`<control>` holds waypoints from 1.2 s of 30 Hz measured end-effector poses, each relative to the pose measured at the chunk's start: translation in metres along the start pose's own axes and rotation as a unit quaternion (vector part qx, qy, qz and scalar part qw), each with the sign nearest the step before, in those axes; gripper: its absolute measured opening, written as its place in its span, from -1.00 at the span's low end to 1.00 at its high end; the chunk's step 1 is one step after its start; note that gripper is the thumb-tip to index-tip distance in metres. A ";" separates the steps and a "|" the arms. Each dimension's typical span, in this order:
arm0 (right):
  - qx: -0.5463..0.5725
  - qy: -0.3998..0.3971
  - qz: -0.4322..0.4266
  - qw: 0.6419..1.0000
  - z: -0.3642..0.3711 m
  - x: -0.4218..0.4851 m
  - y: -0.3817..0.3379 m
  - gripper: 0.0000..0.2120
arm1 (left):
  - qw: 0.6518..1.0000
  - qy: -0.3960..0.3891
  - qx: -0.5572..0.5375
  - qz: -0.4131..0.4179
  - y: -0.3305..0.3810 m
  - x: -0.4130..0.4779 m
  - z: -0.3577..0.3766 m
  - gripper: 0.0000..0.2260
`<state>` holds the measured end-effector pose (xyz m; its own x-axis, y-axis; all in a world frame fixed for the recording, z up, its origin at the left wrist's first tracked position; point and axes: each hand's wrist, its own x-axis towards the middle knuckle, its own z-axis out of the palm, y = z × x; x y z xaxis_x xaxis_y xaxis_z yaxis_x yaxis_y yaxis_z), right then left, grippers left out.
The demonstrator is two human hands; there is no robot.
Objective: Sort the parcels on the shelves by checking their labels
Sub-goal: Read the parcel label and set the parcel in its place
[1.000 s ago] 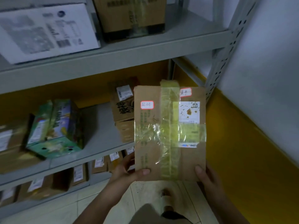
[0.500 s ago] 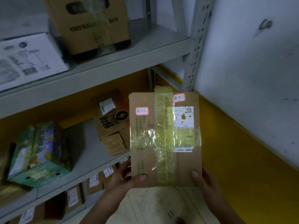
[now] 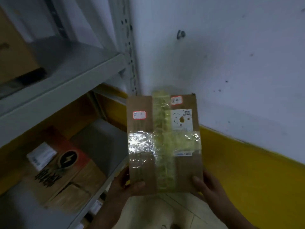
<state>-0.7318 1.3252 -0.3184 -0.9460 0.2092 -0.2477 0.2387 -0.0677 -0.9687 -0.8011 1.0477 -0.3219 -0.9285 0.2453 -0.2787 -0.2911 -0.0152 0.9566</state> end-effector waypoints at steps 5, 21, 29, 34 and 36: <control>0.017 0.132 -0.007 0.991 0.041 -0.061 0.028 -0.02 | 0.993 -0.111 0.011 -0.045 -0.006 0.010 -0.029 -0.20; 0.107 0.432 0.016 0.896 0.026 -0.323 0.087 -0.37 | 0.904 -0.391 0.141 -0.100 -0.046 -0.083 0.132 -0.17; 0.130 0.562 -0.014 0.817 -0.054 -0.456 0.086 -0.32 | 0.818 -0.548 0.164 -0.066 -0.055 -0.190 0.291 -0.35; 0.149 0.611 -0.029 0.777 -0.088 -0.490 0.086 -0.43 | 0.798 -0.581 0.149 -0.059 -0.059 -0.230 0.354 -0.36; 0.153 0.622 -0.034 0.767 -0.104 -0.496 0.085 -0.50 | 0.790 -0.594 0.141 -0.057 -0.058 -0.236 0.377 -0.32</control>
<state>-0.2198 1.3172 -0.2793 0.0318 0.9789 -0.2019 -0.0447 -0.2004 -0.9787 -0.4780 1.3563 -0.2791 0.0212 0.9686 -0.2477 -0.1392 0.2482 0.9587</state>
